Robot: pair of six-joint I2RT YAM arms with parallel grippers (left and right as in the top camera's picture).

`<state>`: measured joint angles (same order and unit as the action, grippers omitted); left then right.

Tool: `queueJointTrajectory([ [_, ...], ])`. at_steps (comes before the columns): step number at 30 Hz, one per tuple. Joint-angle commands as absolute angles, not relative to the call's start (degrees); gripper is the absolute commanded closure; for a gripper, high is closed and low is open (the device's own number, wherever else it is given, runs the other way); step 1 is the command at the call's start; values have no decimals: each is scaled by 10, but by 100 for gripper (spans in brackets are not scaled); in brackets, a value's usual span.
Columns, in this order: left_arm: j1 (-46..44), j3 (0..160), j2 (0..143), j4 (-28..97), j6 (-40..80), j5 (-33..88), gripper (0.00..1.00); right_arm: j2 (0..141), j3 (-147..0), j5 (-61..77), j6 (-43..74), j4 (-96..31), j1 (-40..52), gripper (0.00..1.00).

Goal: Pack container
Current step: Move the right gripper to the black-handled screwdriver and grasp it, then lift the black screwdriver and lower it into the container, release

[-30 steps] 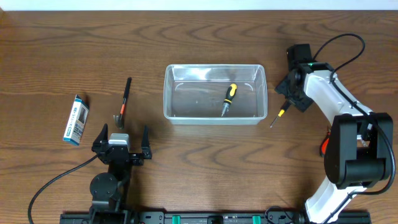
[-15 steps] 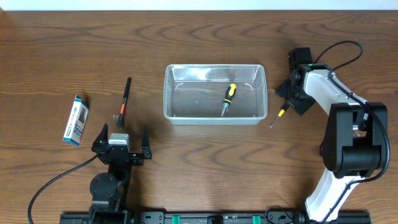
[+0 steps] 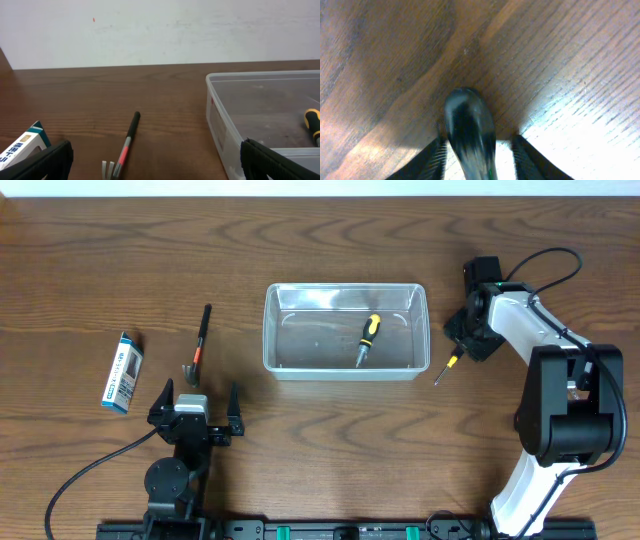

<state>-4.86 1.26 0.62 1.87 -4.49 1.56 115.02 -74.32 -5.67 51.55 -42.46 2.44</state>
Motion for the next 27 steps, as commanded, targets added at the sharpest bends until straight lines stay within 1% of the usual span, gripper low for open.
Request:
queueJointTrajectory([
  [1,-45,2,3,40,-44,11,2,1181,-734,-28,518,-427,27,62],
  [2,-45,2,3,40,-44,11,2,1181,-734,-27,518,-427,27,63],
  [3,-45,2,3,40,-44,11,2,1181,-734,-28,518,-427,27,66],
  [6,-45,2,3,40,-44,11,2,1181,-734,-28,518,-427,27,84],
  [8,-45,2,3,40,-44,10,2,1181,-734,-28,518,-427,27,94],
  [14,-45,2,3,40,-44,11,2,1180,-734,-32,516,-426,27,94],
  [22,-45,2,3,40,-44,11,2,1180,-762,-50,474,-435,26,94],
  [27,-45,2,3,40,-44,11,2,1180,-800,-70,462,-463,25,99],
])
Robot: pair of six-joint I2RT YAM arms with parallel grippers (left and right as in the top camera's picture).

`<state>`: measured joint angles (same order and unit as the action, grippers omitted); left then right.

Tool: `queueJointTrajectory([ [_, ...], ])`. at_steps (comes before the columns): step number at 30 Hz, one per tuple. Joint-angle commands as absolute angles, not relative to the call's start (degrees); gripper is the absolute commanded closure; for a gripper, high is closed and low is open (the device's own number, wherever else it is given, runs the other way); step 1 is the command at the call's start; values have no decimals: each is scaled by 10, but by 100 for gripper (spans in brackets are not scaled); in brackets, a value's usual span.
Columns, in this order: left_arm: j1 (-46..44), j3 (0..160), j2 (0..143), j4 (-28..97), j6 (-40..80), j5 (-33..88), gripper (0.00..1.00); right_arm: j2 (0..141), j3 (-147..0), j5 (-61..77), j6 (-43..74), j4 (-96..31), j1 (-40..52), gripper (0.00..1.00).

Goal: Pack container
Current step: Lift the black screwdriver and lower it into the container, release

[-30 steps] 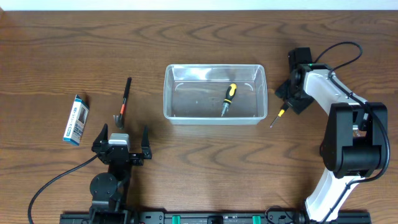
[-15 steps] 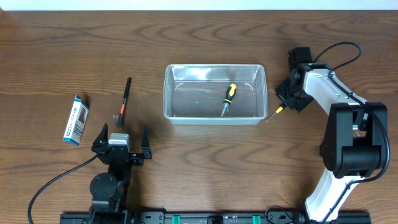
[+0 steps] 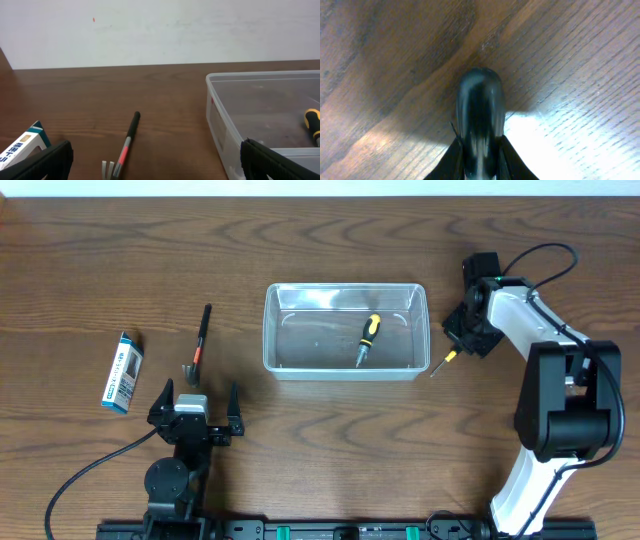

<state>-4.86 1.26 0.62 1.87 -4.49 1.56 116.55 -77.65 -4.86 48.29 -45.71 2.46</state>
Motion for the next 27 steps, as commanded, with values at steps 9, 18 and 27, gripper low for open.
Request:
queueJointTrajectory([
  [9,-45,2,3,40,-44,11,2,1180,-895,-86,419,-512,26,98],
  [18,-45,2,3,40,-44,11,2,1180,-1032,-97,350,-575,32,95],
  [27,-45,2,3,40,-44,11,2,1180,-1176,-97,291,-643,76,95],
])
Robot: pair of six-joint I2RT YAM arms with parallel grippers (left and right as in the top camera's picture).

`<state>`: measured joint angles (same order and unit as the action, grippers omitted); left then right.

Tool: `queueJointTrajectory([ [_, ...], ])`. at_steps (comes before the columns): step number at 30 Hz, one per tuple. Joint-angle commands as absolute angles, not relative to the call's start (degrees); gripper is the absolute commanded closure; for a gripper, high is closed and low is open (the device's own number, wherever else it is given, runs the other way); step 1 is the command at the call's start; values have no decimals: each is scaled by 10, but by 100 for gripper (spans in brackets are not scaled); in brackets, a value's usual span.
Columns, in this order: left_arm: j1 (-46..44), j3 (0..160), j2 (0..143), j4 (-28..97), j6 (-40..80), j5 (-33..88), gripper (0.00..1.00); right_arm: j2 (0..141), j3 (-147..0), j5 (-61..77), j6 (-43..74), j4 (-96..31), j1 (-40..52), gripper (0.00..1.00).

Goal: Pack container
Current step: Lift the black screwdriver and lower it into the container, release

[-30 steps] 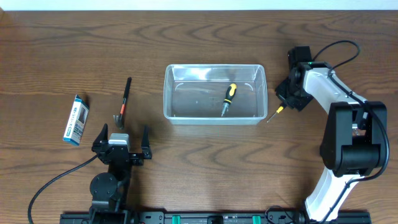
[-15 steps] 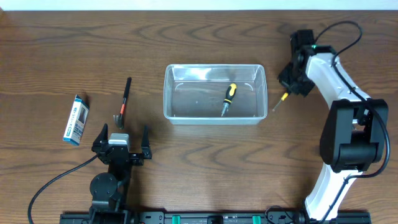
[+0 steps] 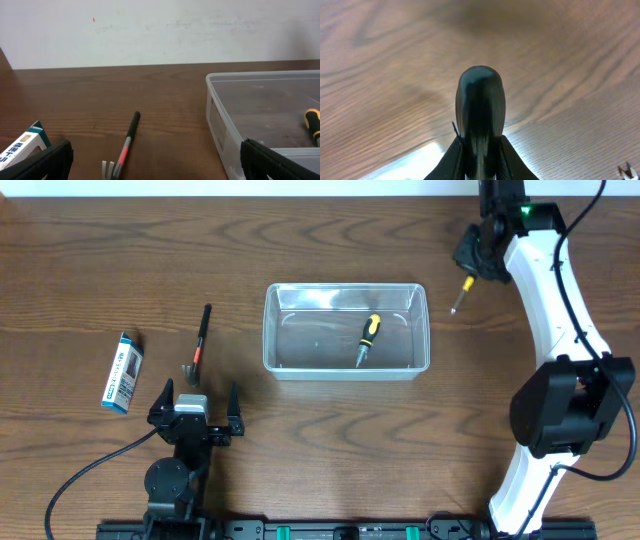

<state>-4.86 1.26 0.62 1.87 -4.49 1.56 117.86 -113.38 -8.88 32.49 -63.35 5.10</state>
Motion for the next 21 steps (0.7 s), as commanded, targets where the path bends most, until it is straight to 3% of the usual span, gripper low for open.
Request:
queueJointTrajectory([
  [1,-45,2,3,40,-44,11,2,1180,-1193,-96,285,-650,85,95],
  [8,-45,2,3,40,-44,10,2,1180,-1272,-96,267,-685,164,94],
  [21,-45,2,3,40,-44,11,2,1180,-1277,-97,222,-688,308,94],
])
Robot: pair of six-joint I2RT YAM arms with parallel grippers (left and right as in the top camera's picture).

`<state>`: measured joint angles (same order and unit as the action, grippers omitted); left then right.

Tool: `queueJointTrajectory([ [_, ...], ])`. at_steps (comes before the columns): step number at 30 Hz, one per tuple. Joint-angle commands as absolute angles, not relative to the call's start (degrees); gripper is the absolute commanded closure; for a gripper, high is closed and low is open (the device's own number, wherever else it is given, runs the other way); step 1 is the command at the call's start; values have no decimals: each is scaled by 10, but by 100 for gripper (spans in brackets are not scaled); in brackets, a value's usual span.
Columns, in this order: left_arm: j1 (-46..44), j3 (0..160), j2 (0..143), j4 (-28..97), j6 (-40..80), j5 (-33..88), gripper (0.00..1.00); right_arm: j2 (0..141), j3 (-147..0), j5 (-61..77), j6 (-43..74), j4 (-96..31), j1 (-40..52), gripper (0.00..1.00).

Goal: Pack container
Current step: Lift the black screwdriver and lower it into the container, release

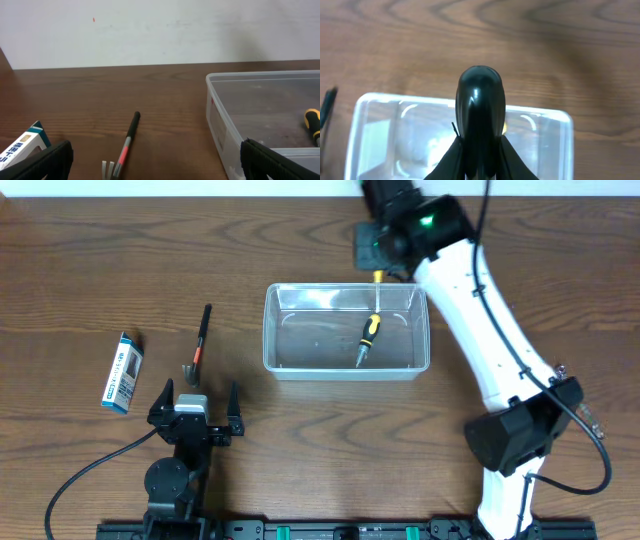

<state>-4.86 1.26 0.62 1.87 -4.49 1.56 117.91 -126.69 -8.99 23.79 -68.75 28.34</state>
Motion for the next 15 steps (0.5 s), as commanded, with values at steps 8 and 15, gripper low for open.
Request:
queueJointTrajectory([
  [8,-45,2,3,40,-44,11,2,1198,-1277,-97,209,-691,343,94],
  [15,-45,2,3,40,-44,11,2,1252,-1276,-96,185,-704,354,97],
])
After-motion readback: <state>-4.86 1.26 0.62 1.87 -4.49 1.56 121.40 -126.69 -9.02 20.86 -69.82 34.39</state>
